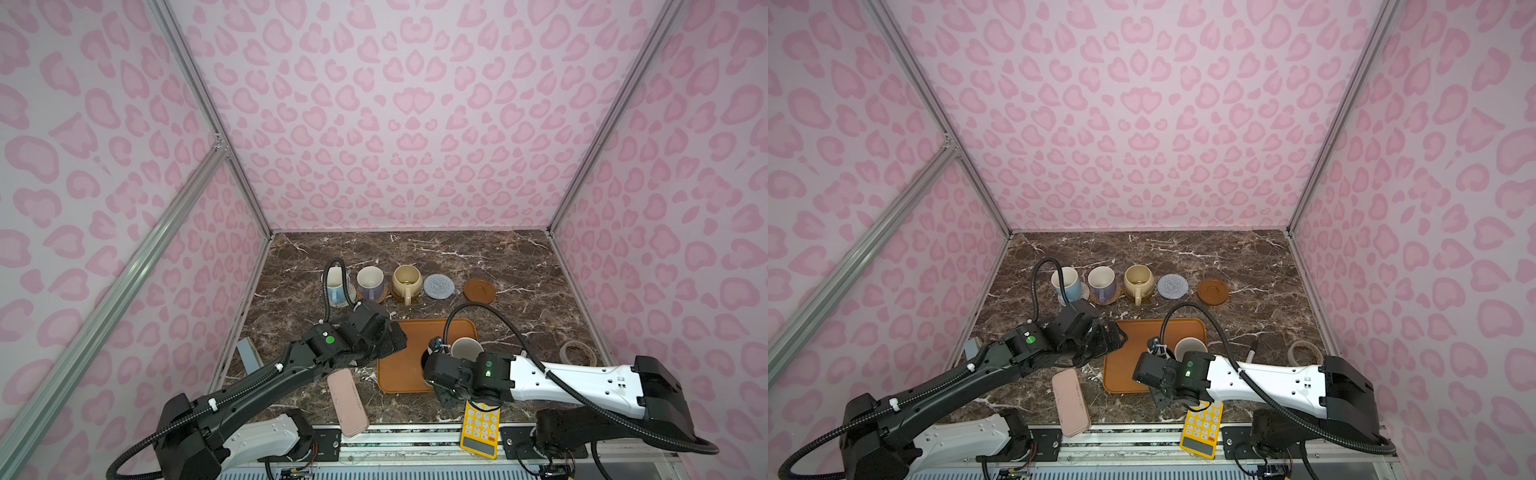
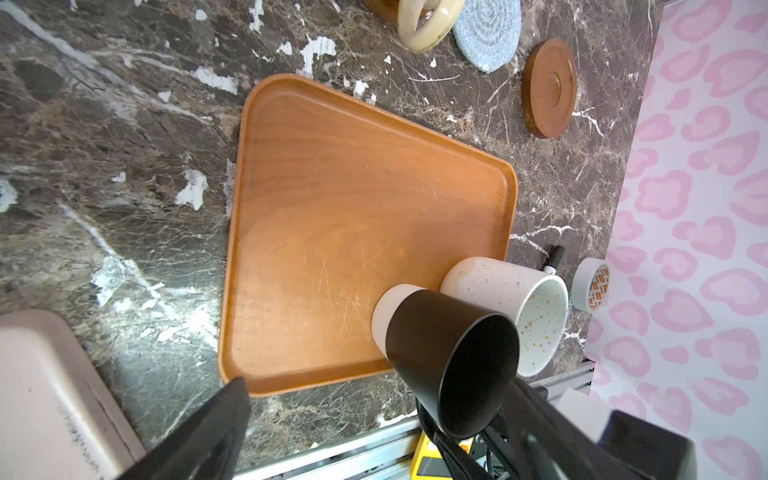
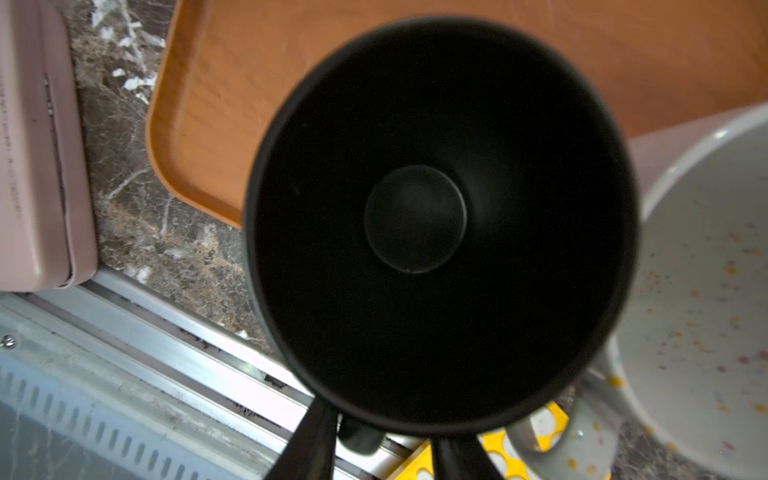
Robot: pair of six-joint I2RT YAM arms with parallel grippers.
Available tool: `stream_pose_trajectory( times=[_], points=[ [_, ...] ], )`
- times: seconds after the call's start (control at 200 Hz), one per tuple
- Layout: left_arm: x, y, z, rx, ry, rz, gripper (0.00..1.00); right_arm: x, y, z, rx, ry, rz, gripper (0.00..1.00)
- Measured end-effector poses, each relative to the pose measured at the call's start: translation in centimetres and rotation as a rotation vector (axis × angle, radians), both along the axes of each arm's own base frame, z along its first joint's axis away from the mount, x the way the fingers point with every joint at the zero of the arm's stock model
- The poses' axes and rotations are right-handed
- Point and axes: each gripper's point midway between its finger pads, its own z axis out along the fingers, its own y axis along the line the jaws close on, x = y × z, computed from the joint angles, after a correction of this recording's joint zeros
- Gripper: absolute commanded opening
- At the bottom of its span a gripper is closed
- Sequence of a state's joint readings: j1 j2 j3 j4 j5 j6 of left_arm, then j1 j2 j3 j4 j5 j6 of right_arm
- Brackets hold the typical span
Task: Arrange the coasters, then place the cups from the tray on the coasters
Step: 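Close right gripper on the black mug rim and lift it off the tray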
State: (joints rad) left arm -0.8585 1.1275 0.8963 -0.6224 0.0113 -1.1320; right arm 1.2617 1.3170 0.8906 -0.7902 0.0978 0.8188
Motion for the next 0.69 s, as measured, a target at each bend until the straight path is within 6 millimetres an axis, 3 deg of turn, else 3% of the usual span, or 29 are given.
stream_pose_trajectory(
  times=[0.275,0.425,0.48,0.695],
  points=[
    [0.1,0.2,0.2,0.001,-0.012,0.007,0.97,0.5,-0.3,0.3,-0.015,-0.017,-0.011,0.22],
    [0.2,0.3,0.5,-0.003,-0.024,0.012,0.97,1.1,-0.4,0.7,-0.018,-0.038,-0.025,0.41],
    [0.2,0.4,0.7,-0.006,-0.029,0.014,0.97,1.3,-0.3,0.7,-0.021,-0.042,-0.027,0.43],
    [0.4,0.6,0.9,-0.004,-0.043,0.023,0.97,1.5,-0.3,0.3,-0.054,-0.041,-0.026,0.33]
  ],
)
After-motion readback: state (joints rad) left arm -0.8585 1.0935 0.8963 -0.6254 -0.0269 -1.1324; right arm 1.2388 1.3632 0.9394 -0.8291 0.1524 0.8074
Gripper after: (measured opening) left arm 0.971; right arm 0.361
